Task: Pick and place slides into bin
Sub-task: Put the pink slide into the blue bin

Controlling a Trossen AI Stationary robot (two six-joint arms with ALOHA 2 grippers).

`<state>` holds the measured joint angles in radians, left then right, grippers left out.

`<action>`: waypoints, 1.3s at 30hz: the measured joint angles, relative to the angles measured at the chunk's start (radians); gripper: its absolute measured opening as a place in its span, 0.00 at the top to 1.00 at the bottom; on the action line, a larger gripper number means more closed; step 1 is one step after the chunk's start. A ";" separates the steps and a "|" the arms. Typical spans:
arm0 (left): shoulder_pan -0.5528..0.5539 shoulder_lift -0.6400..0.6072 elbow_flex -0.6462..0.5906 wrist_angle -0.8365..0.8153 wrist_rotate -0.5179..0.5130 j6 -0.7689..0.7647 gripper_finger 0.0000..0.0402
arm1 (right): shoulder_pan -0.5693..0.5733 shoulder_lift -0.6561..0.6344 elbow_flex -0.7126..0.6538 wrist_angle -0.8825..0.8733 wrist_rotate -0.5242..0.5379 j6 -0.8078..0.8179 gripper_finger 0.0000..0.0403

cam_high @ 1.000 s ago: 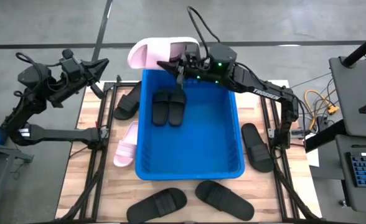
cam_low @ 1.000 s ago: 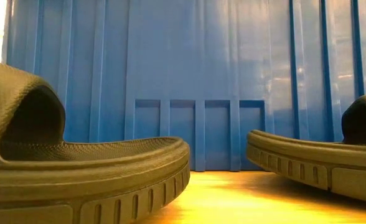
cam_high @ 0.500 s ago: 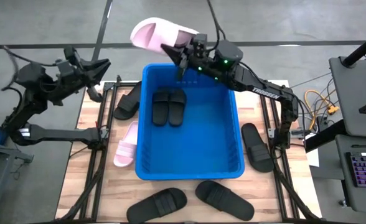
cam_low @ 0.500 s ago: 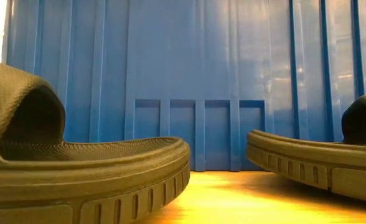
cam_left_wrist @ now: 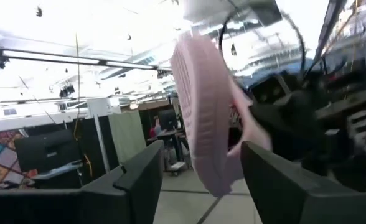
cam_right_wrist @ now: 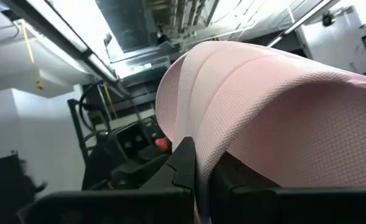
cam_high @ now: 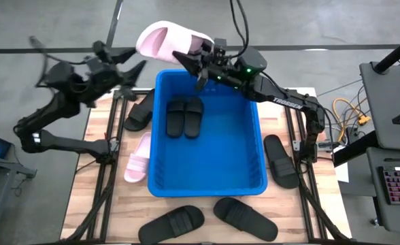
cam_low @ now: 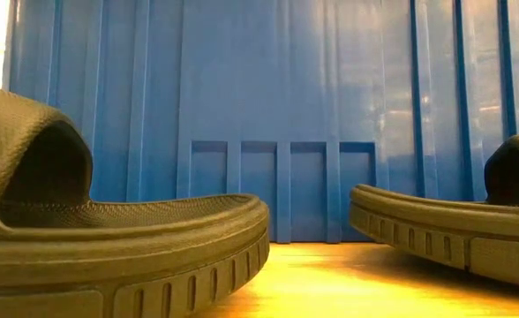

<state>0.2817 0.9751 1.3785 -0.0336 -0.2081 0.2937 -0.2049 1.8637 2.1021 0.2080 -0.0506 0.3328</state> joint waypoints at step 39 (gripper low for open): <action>-0.001 0.023 0.001 0.096 -0.048 -0.003 0.58 | 0.017 -0.002 -0.029 -0.031 -0.101 -0.117 0.98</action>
<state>0.2806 0.9982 1.3792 0.0627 -0.2563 0.2906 -0.1879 1.8622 2.0727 0.1768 -0.1518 0.2157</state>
